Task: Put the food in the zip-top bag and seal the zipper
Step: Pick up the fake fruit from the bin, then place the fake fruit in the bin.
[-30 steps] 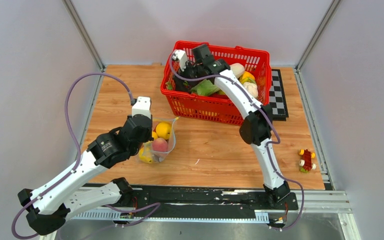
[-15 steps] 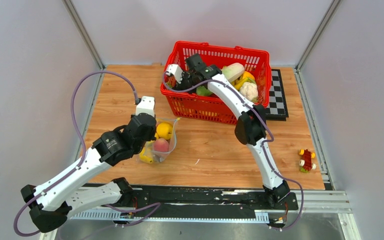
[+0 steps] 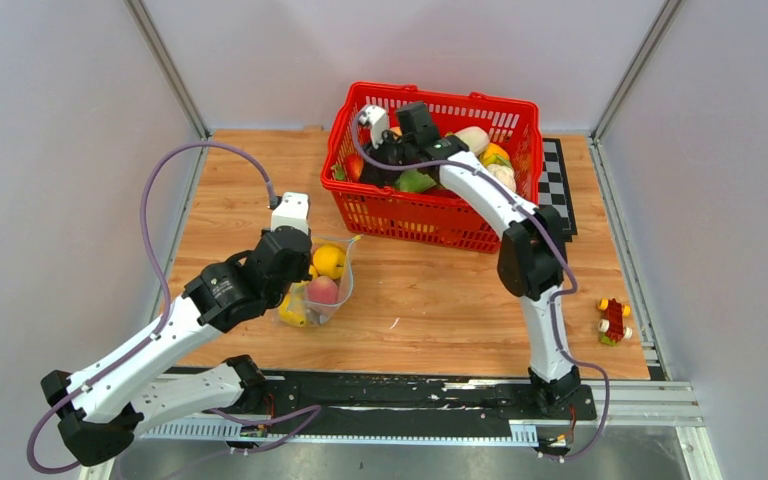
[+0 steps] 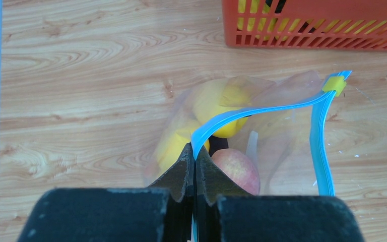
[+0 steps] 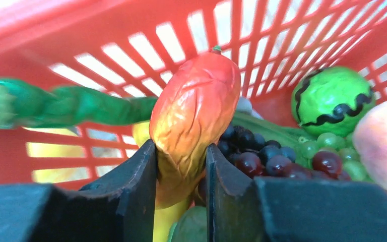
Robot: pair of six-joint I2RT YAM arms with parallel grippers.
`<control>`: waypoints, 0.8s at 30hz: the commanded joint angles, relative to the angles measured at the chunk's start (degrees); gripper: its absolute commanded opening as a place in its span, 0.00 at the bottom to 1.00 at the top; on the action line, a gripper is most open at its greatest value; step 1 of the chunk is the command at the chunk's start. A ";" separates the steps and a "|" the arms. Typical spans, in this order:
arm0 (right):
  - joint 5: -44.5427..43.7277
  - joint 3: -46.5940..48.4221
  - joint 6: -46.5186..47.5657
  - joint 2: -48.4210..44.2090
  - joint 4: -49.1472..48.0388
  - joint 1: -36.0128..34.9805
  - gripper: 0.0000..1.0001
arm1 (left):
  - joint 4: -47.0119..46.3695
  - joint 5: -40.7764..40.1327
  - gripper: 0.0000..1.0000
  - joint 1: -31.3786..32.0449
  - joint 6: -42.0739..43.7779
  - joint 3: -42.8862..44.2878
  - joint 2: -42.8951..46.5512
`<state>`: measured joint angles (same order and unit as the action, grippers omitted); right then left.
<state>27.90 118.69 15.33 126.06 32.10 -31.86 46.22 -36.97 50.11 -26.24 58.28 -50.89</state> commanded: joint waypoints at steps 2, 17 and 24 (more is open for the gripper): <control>10.31 -6.38 -19.30 -9.09 -19.95 6.12 0.00 | -2.41 -0.84 0.00 -0.26 0.81 0.86 0.91; 13.31 -24.96 -30.61 -23.10 -25.33 17.62 0.02 | -3.44 0.35 0.00 -0.26 0.93 0.68 0.09; -0.93 -29.50 -16.47 -31.94 -5.14 18.15 0.07 | -4.03 0.26 0.00 -0.27 1.19 0.55 -0.05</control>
<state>36.23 91.68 -10.28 100.33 15.33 -14.02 45.28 -36.23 50.11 -25.56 58.28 -51.07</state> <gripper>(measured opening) 0.379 0.008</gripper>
